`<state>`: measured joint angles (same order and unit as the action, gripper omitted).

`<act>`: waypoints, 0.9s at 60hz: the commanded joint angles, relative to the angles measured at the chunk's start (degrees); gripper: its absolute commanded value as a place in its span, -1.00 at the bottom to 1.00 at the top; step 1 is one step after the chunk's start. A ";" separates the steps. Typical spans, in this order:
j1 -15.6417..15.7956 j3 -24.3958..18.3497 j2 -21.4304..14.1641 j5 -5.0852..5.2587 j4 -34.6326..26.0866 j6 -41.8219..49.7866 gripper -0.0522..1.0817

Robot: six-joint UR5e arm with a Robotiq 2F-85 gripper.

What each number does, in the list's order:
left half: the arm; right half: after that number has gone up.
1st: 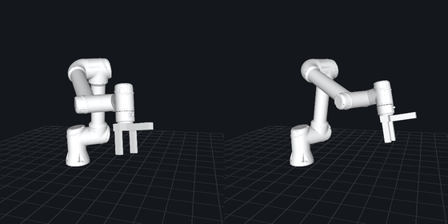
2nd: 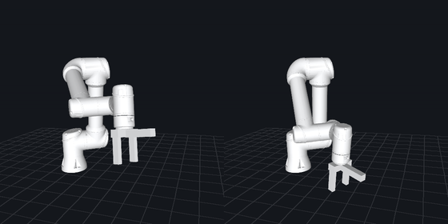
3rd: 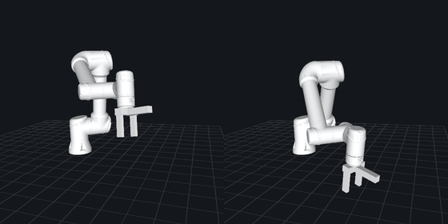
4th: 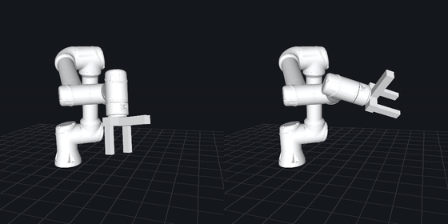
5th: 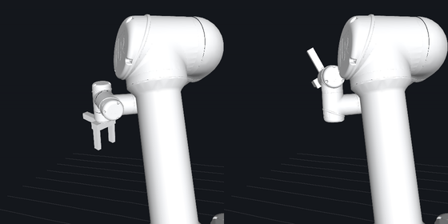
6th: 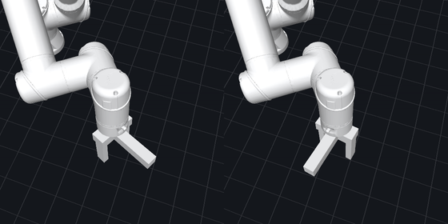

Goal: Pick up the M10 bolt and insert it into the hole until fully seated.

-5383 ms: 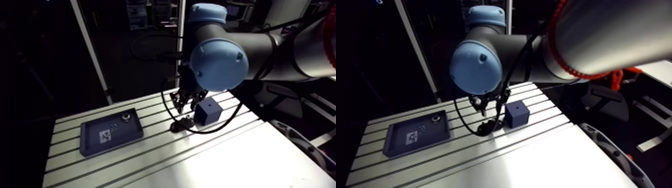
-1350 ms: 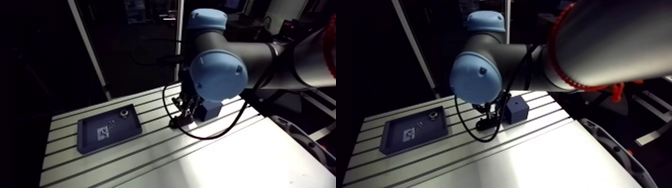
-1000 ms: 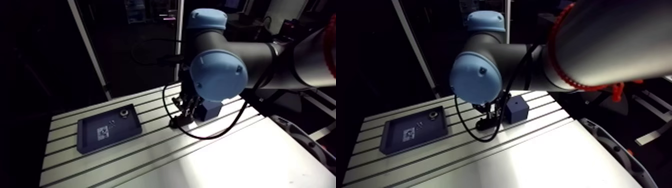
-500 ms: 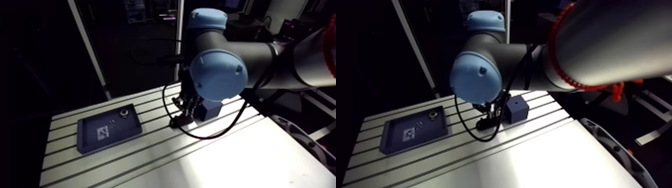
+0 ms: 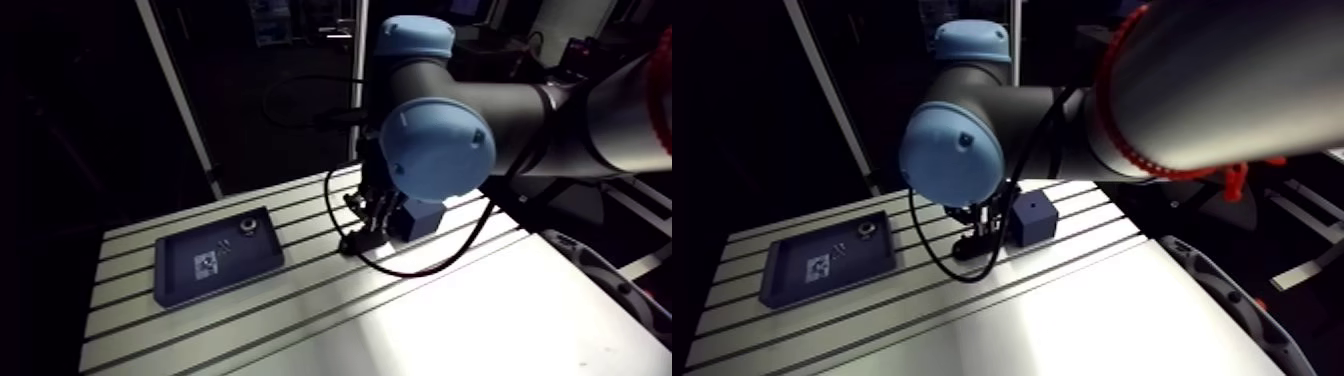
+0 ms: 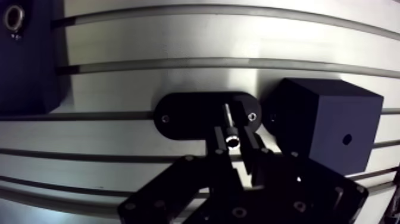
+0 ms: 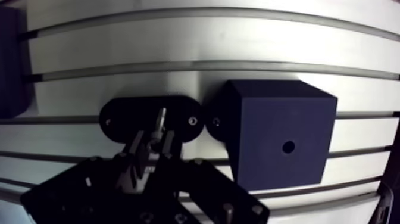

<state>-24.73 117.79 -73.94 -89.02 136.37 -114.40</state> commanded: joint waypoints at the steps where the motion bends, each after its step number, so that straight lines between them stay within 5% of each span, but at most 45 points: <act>1: 0.19 -0.48 -0.53 0.38 -0.16 0.08 0.53; 28: 0.38 -3.25 -3.47 0.56 -3.86 0.27 0.86; 54: 0.03 -14.55 -5.73 0.12 -20.47 4.94 0.99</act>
<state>-24.47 108.87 -79.21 -88.69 123.88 -112.48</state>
